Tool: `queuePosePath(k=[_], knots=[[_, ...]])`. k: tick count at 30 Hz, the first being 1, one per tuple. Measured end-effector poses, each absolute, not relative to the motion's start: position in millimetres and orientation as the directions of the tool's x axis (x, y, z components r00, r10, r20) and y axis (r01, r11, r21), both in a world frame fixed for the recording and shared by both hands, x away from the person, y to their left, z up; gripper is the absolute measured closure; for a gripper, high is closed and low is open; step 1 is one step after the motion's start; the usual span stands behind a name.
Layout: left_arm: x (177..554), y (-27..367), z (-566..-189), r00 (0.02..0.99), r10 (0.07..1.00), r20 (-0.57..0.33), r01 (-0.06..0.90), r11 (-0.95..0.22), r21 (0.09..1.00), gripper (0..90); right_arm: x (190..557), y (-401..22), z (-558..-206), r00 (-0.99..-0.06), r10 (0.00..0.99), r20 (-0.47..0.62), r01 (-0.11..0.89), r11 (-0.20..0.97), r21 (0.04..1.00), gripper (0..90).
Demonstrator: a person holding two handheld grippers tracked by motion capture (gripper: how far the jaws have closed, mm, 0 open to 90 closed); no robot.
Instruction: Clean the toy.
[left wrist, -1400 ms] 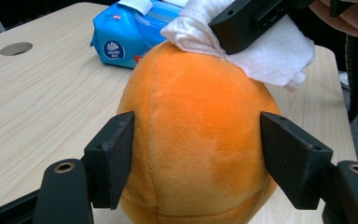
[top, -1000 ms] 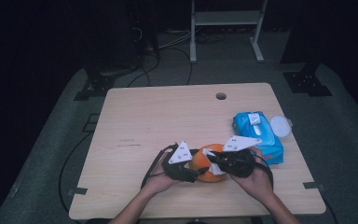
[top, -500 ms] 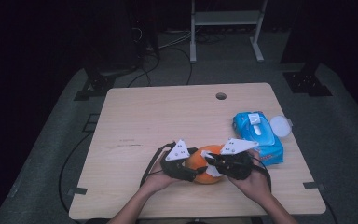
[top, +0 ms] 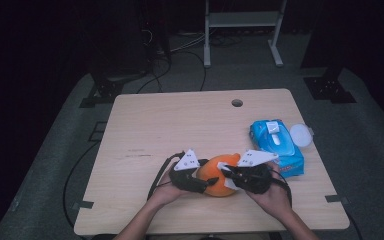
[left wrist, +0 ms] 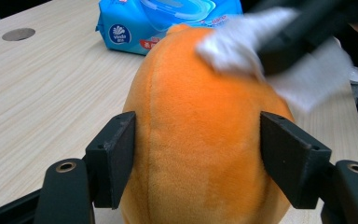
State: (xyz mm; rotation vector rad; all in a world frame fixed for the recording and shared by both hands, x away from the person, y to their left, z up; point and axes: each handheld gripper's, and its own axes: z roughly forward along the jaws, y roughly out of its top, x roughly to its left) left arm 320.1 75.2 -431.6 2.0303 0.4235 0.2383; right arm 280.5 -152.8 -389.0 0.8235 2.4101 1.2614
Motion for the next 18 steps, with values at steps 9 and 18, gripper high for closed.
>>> queuePosePath(k=[9,18], knots=[[327.0,87.1,-435.4,0.916,0.399,-0.042,0.226,-0.427,0.875,31.4,290.7,-170.6,-391.6,-0.752,0.659,-0.007,0.367,0.428,0.826,80.5],[325.9,88.2,-437.7,0.918,0.395,-0.030,0.219,-0.443,0.870,29.9,288.2,-165.6,-393.5,-0.762,0.647,0.035,0.376,0.398,0.837,80.0]])
